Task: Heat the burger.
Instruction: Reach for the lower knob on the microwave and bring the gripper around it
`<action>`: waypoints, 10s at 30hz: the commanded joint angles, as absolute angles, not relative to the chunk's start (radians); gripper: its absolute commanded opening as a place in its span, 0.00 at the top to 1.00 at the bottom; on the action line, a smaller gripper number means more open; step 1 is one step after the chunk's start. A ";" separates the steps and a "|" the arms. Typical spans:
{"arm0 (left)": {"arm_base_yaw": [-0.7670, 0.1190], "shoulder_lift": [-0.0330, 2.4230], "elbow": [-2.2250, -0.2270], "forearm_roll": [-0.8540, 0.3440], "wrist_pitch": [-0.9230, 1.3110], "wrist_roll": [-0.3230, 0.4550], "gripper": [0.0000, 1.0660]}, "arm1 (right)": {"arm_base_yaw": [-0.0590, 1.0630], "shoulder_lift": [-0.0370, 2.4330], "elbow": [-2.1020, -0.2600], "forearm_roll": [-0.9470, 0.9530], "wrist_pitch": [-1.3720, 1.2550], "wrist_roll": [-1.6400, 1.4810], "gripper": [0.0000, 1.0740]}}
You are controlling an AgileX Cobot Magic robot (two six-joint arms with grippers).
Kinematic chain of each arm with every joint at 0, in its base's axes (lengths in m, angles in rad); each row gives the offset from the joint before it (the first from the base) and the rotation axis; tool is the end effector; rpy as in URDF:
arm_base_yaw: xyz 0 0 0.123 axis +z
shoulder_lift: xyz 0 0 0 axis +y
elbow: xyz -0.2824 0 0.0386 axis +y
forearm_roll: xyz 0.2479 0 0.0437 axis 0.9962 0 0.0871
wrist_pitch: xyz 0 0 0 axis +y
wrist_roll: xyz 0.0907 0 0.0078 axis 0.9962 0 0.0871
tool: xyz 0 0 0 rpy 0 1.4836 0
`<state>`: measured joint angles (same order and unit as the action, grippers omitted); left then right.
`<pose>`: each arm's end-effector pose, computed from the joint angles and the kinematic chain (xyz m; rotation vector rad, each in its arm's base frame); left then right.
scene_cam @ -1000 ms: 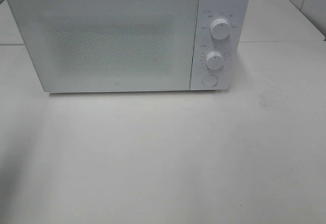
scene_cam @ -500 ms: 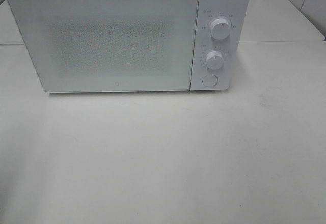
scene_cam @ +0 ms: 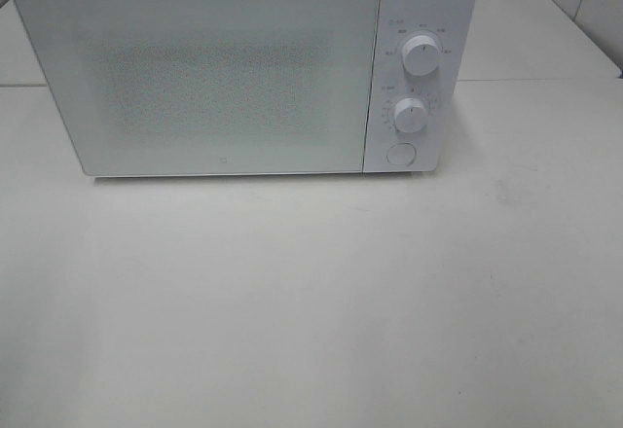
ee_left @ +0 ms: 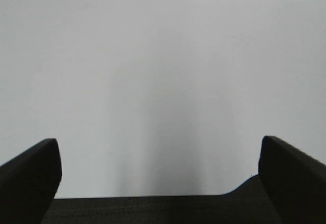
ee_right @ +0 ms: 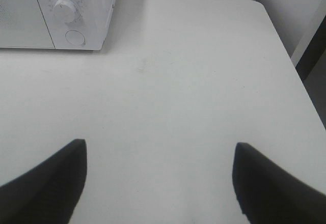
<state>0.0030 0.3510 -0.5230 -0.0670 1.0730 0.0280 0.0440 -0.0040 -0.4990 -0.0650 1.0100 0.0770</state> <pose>0.0472 -0.0052 0.2757 0.0196 2.3829 -0.0706 -0.0032 -0.0052 0.2812 0.0339 1.9887 0.0011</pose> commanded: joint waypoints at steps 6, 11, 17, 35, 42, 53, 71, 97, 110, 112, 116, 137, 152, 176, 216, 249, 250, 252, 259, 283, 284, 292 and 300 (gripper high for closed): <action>0.001 0.225 -0.520 -0.079 1.074 0.022 0.08 | 0.037 -0.030 -0.498 -0.062 0.994 0.069 0.29; 0.001 0.148 -0.519 -0.113 1.073 0.023 0.08 | 0.037 -0.030 -0.498 -0.062 0.994 0.069 0.29; 0.005 0.016 -0.519 -0.111 1.073 0.024 0.08 | 0.037 -0.030 -0.498 -0.062 0.994 0.069 0.29; 0.059 -0.029 -0.519 -0.108 1.073 0.024 0.08 | 0.037 -0.030 -0.498 -0.062 0.994 0.069 0.29; 0.059 -0.028 -0.519 -0.108 1.073 0.024 0.08 | 0.037 -0.030 -0.498 -0.062 0.994 0.069 0.29; 0.059 -0.028 -0.519 -0.108 1.073 0.024 0.08 | 0.037 -0.030 -0.498 -0.063 0.994 0.073 0.30; 0.059 -0.028 -0.519 -0.108 1.073 0.024 0.08 | 0.050 0.105 -0.493 -0.101 0.673 0.074 0.30; 0.059 -0.028 -0.519 -0.108 1.073 0.024 0.08 | 0.050 0.692 -0.381 -0.062 -0.053 0.107 0.30; 0.059 -0.028 -0.519 -0.108 1.073 0.024 0.08 | 0.050 0.912 -0.381 -0.064 -0.368 0.109 0.30; 0.059 -0.028 -0.519 -0.108 1.073 0.024 0.08 | 0.050 0.963 -0.381 -0.064 -0.437 0.099 0.30; 0.059 -0.028 -0.519 -0.108 1.073 0.024 0.08 | 0.050 1.076 -0.381 -0.048 -0.547 0.044 0.30; 0.059 -0.028 -0.519 -0.108 1.073 0.024 0.08 | 0.355 1.396 -0.276 0.481 -1.006 -0.337 0.30; 0.059 -0.028 -0.519 -0.108 1.073 0.024 0.08 | 0.754 1.518 -0.289 0.921 -1.244 -0.377 0.31; 0.059 -0.028 -0.519 -0.108 1.073 0.024 0.08 | 0.828 1.708 -0.461 0.982 -1.239 -0.468 0.31; 0.059 -0.028 -0.519 -0.108 1.073 0.024 0.08 | 0.665 1.993 -0.744 0.817 -1.160 -0.317 0.31; 0.059 -0.028 -0.519 -0.104 1.073 0.024 0.08 | 0.596 2.075 -0.835 0.768 -1.189 -0.324 0.45; 0.059 -0.028 -0.519 -0.104 1.073 0.024 0.08 | 0.597 2.075 -0.835 0.768 -1.197 -0.324 0.49; 0.059 -0.028 -0.519 -0.104 1.073 0.024 0.08 | 0.597 2.075 -0.835 0.768 -1.210 -0.324 0.60; 0.059 -0.028 -0.519 -0.104 1.073 0.024 0.08 | 0.597 2.075 -0.835 0.765 -1.229 -0.319 1.00; 0.059 -0.028 -0.519 -0.104 1.073 0.024 0.08 | 0.597 2.075 -0.835 0.658 -1.308 -0.098 1.00; 0.059 -0.028 -0.519 -0.104 1.073 0.024 0.08 | 0.597 2.075 -0.835 0.640 -1.315 0.000 1.00; 0.059 -0.028 -0.519 -0.104 1.073 0.024 0.08 | 0.597 2.074 -0.835 0.596 -1.314 0.491 1.00; 0.059 -0.028 -0.519 -0.104 1.073 0.024 0.08 | 0.597 2.074 -0.835 0.524 -1.320 0.912 1.00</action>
<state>0.0560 -0.0060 -0.5200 -0.1020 1.0730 0.0250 0.5970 2.0840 -0.7890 0.6880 -1.1720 0.8520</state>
